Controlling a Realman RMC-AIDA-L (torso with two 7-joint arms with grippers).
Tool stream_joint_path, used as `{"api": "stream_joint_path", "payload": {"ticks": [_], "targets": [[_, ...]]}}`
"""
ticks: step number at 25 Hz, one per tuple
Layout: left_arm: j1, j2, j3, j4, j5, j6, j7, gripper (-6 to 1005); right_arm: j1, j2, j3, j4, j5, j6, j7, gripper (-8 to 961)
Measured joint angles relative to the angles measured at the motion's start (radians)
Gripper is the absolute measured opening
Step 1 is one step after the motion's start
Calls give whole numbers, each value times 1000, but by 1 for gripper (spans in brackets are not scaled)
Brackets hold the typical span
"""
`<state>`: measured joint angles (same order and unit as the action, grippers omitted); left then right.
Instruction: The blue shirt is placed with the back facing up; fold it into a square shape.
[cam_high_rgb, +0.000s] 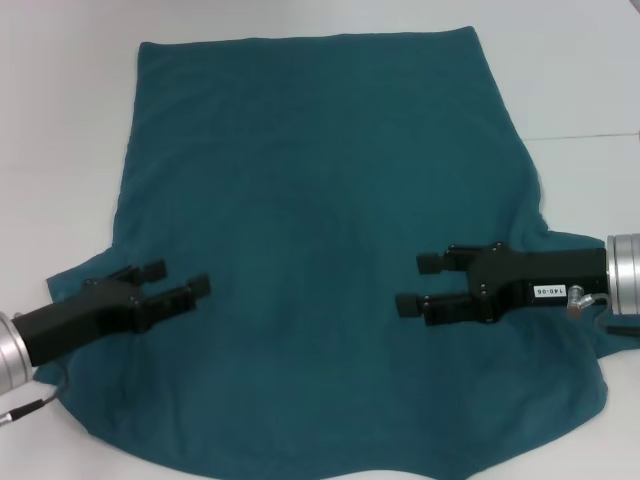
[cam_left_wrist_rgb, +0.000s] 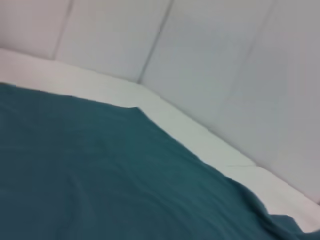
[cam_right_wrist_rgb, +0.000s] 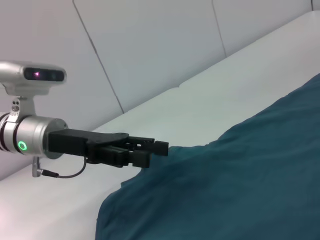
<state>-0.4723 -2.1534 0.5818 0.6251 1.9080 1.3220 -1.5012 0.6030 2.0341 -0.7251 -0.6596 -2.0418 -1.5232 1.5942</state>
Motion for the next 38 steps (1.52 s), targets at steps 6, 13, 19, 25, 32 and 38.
{"api": "stream_joint_path", "payload": {"ticks": [6, 13, 19, 25, 32, 38], "targets": [[7, 5, -46, 2, -1, -45, -77, 877, 5, 0, 3, 0, 6, 0, 5, 924], [33, 7, -115, 26, -1, -114, -149, 876, 7, 0, 9, 0, 28, 0, 3, 925], [57, 1, -120, 50, 3, -154, -184, 876, 8, 0, 20, 0, 28, 1, -1, 925], [81, -4, -123, 56, 3, -162, -176, 875, 13, 0, 25, 0, 28, 2, -3, 925], [92, -7, -123, 42, 14, -196, -172, 874, 14, -1, 25, -1, 28, 2, -4, 925], [91, -9, -118, 9, 23, -231, -168, 874, 10, -2, 26, 0, 28, 2, -5, 925]]}}
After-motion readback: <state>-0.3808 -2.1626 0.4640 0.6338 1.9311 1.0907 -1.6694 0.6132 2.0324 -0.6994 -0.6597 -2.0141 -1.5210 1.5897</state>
